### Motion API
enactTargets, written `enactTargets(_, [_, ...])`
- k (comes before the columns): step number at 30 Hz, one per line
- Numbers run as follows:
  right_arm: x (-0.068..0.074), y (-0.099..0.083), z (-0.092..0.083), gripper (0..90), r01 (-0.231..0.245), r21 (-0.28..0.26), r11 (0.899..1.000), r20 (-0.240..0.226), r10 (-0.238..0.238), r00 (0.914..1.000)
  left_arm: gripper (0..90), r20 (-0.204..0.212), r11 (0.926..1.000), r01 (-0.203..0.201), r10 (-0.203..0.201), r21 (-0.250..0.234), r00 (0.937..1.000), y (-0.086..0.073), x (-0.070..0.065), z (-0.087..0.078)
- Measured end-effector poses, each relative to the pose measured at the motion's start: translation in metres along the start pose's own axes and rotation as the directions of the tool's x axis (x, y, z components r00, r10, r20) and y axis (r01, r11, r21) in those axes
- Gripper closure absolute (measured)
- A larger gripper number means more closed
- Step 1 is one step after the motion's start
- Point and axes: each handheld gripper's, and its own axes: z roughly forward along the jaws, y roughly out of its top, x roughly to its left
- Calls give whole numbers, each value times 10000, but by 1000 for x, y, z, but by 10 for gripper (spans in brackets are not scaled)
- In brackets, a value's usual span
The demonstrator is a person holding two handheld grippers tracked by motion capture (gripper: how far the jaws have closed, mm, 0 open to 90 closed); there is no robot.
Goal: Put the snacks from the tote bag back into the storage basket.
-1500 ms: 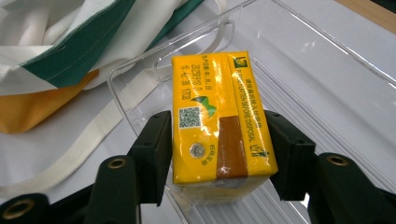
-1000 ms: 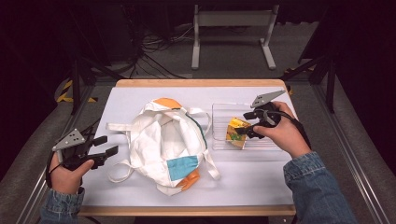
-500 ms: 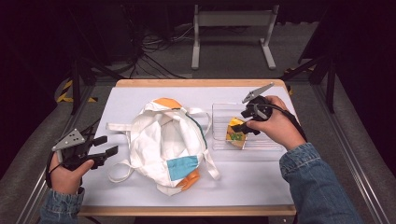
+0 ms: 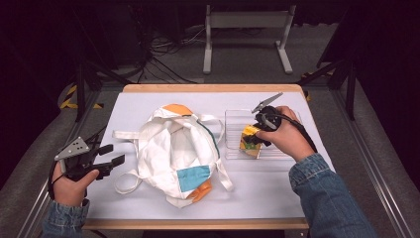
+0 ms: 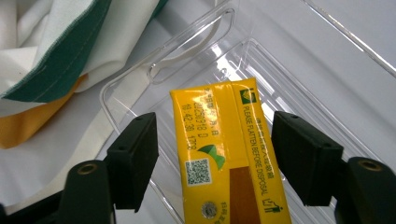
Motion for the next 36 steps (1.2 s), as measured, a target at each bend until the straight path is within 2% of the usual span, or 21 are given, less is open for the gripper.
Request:
enactTargets(3, [0,0,0,404,41,137,9999,15,-41,10000,343,-1,10000,-5,5,49,10000,0,0,0])
enactTargets(6, [0,0,-1,479,304,293,9991,162,-309,9994,343,6,10000,-5,5,18,10000,0,0,0])
enactTargets(17, [0,4,-3,502,626,446,9970,131,-632,9979,343,-1,10000,2,-2,-4,10000,0,0,-1])
enactTargets(25, [-1,11,-12,503,965,415,9945,13,-966,9953,343,-80,10000,62,-61,5,9999,-2,0,-4])
enactTargets(26, [-1,14,-15,503,1220,412,9917,-53,-1218,9925,343,-116,10000,19,-18,35,9999,-3,-1,-6])
enactTargets(29, [-1,17,-17,503,1372,412,9897,-175,-1366,9905,343,-161,10000,64,-64,12,9998,-5,-1,-8])
enactTargets(36, [-3,26,-21,503,2182,400,9751,-539,-2160,9749,343,-356,9998,177,-176,13,9992,-10,-1,-16])
